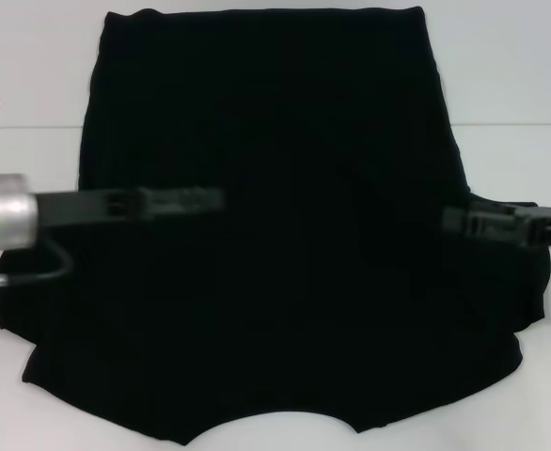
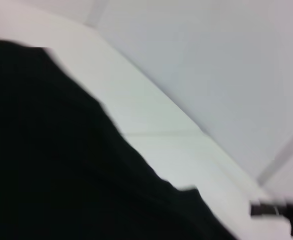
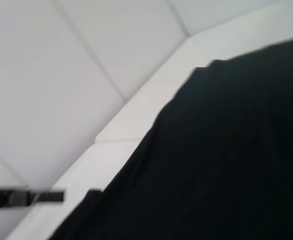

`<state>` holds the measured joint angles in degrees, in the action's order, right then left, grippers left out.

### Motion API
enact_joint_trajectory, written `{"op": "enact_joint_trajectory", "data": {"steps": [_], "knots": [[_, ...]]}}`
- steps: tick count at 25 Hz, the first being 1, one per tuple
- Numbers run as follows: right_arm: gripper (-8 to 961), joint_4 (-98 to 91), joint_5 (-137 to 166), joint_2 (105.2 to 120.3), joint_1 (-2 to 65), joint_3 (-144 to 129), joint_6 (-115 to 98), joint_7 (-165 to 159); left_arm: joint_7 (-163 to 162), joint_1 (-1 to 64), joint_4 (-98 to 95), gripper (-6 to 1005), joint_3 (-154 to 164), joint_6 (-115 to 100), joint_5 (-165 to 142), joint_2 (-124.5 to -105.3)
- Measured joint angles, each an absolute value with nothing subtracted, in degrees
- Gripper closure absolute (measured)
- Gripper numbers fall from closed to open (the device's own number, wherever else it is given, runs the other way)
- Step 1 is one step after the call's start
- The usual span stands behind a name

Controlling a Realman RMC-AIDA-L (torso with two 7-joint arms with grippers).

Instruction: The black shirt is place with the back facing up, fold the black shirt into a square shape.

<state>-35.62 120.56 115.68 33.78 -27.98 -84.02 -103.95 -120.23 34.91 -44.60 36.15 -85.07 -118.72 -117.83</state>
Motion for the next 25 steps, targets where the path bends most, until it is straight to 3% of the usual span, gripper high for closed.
{"op": "enact_joint_trajectory", "data": {"steps": [4, 12, 15, 22, 25], "knots": [[13, -35.65, 119.49, 112.77, 34.78, -27.48, -84.2, -115.77, -134.18, 33.47, -46.79, 111, 26.23, -87.91, -127.72, -115.52], [12, -35.65, 118.43, 107.64, 37.11, -27.42, -83.8, -126.87, -134.76, 30.74, -50.05, 132, 15.59, -87.79, -140.56, -114.85], [12, -35.65, 118.49, 106.74, 37.71, -27.49, -83.75, -127.86, -133.36, 30.06, -51.21, 258, 15.5, -86.33, -142.53, -115.09], [12, -35.67, 119.04, 106.35, 38.28, -27.89, -83.07, -128.31, -129.92, 29.4, -51.52, 485, 15.57, -83.83, -144.96, -115.55], [12, -35.54, 119.09, 106.33, 38.25, -28.04, -82.78, -128.32, -130.18, 29.3, -51.73, 484, 15.4, -83.12, -146.44, -115.56]]}}
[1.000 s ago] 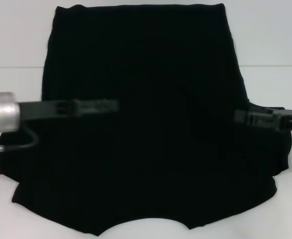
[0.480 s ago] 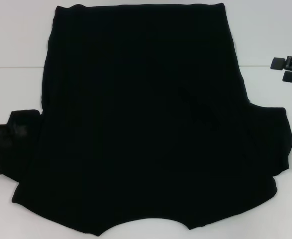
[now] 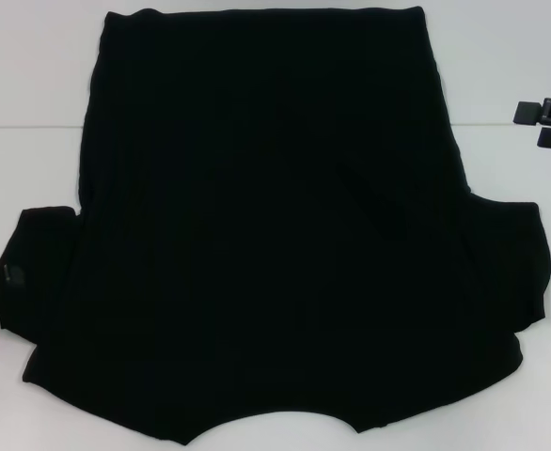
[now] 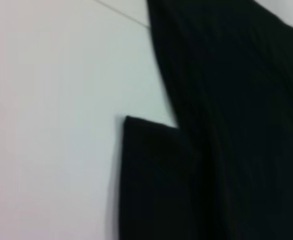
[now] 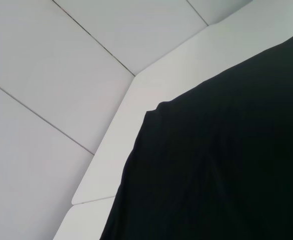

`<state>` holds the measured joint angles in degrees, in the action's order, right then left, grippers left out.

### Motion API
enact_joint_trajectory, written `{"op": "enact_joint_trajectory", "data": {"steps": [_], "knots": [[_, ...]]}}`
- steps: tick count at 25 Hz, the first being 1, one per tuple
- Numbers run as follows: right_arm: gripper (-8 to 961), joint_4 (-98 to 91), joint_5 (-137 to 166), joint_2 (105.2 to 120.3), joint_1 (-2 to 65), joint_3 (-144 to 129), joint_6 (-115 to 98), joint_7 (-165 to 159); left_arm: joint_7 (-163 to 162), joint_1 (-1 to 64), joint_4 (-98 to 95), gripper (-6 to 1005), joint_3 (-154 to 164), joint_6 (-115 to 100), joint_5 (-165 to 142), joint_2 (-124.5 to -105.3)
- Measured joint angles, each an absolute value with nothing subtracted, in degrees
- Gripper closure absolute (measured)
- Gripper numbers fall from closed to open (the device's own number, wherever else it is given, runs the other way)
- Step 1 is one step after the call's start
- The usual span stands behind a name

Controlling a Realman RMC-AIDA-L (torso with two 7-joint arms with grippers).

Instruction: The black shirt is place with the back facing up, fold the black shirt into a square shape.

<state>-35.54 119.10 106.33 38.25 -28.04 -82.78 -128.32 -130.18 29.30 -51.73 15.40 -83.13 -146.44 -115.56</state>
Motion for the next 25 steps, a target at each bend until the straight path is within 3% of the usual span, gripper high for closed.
{"op": "enact_joint_trajectory", "data": {"steps": [16, 25], "knots": [[13, -35.26, 119.09, 106.35, 38.05, -28.03, -82.14, -128.38, -130.27, 28.85, -48.9, 491, 17.93, -78.27, -148.57, -116.39], [13, -35.44, 118.87, 106.33, 37.97, -27.65, -82.56, -128.41, -131.98, 29.42, -48.48, 595, 19.49, -77.56, -148.58, -116.79]]}}
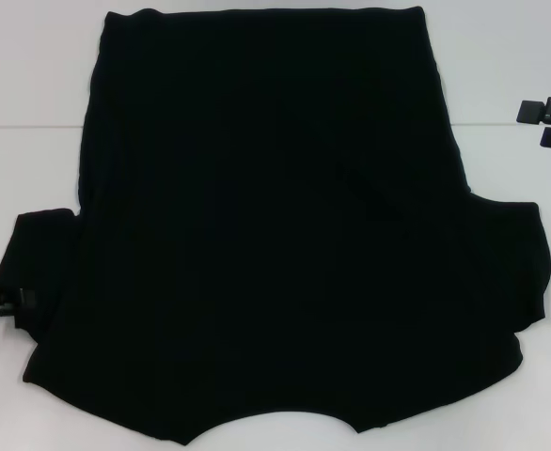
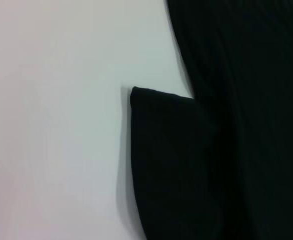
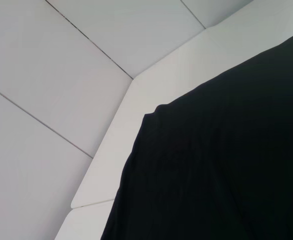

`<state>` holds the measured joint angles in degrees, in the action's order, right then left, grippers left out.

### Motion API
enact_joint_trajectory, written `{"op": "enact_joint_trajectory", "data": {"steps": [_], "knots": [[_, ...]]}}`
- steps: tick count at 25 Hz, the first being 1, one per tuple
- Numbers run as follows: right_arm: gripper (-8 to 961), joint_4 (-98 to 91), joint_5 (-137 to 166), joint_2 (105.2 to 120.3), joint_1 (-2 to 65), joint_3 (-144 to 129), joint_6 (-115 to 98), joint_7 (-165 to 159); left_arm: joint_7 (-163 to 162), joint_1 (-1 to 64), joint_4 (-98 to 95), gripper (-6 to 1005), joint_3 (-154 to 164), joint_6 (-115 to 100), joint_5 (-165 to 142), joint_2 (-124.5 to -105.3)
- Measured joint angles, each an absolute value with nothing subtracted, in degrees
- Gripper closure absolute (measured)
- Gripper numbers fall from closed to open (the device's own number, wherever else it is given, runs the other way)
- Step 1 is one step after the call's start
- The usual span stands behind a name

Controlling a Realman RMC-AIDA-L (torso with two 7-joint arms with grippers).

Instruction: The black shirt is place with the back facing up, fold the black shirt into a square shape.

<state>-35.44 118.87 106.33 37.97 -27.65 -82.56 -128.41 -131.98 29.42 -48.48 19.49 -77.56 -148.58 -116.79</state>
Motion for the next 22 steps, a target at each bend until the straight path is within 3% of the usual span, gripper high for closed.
{"op": "enact_joint_trajectory", "data": {"steps": [10, 15, 22], "knots": [[13, -35.47, 118.71, 106.26, 37.8, -27.51, -82.79, -128.41, -132.28, 29.73, -48.63, 818, 19.51, -77.36, -148.62, -116.81], [12, -35.54, 118.65, 106.26, 37.69, -27.5, -83.01, -128.47, -131.52, 29.81, -48.63, 1002, 19.25, -79.62, -148.37, -116.59], [12, -35.59, 118.75, 106.03, 37.6, -27.51, -83.08, -129.2, -132.6, 29.69, -50.72, 1001, 12.66, -81.45, -146.97, -115.16]]}}
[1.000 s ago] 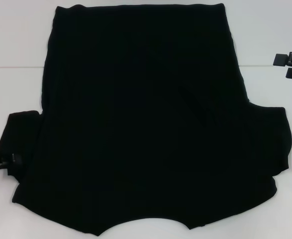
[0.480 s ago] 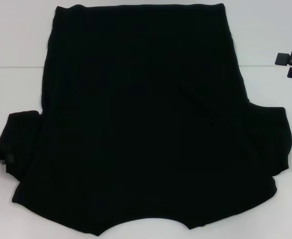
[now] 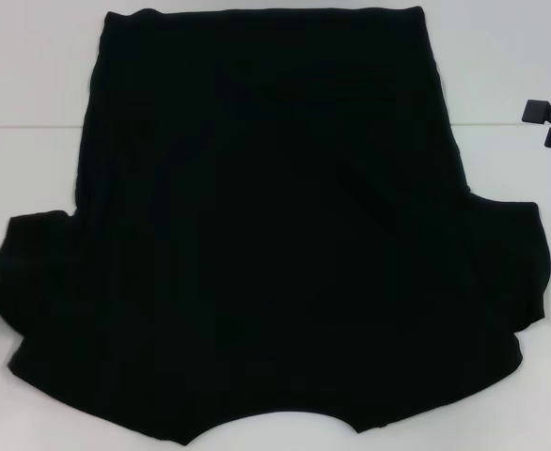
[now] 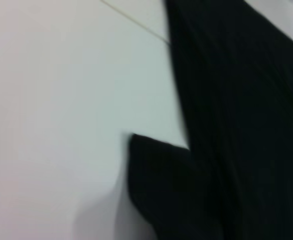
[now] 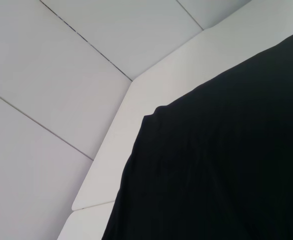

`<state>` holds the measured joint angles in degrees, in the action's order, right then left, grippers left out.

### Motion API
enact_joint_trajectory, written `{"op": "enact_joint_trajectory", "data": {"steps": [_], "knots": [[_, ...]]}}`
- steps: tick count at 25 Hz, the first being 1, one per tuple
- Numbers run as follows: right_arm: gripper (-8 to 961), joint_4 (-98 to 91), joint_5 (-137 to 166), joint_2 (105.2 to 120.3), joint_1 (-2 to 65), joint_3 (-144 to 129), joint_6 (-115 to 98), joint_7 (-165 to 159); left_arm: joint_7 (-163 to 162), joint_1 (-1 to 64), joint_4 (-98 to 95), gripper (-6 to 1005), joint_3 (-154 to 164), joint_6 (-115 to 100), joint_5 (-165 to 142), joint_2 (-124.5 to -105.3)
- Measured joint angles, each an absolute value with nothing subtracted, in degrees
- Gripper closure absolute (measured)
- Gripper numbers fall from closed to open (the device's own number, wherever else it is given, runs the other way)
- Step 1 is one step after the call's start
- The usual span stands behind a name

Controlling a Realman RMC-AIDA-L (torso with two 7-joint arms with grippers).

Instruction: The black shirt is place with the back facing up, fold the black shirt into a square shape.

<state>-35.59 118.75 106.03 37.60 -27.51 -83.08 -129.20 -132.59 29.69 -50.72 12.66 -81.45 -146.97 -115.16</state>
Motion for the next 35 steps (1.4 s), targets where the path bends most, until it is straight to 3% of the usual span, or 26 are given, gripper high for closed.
{"op": "enact_joint_trajectory", "data": {"steps": [22, 35], "knots": [[13, -35.6, 118.94, 105.65, 37.45, -27.83, -83.16, -129.18, -141.73, 31.5, -54.87, 1000, 13.39, -76.89, -151.05, -113.81], [13, -35.56, 119.0, 105.82, 37.76, -28.08, -83.48, -129.2, -141.53, 35.61, -56.81, 986, 17.29, -85.48, -146.36, -114.39]]}}
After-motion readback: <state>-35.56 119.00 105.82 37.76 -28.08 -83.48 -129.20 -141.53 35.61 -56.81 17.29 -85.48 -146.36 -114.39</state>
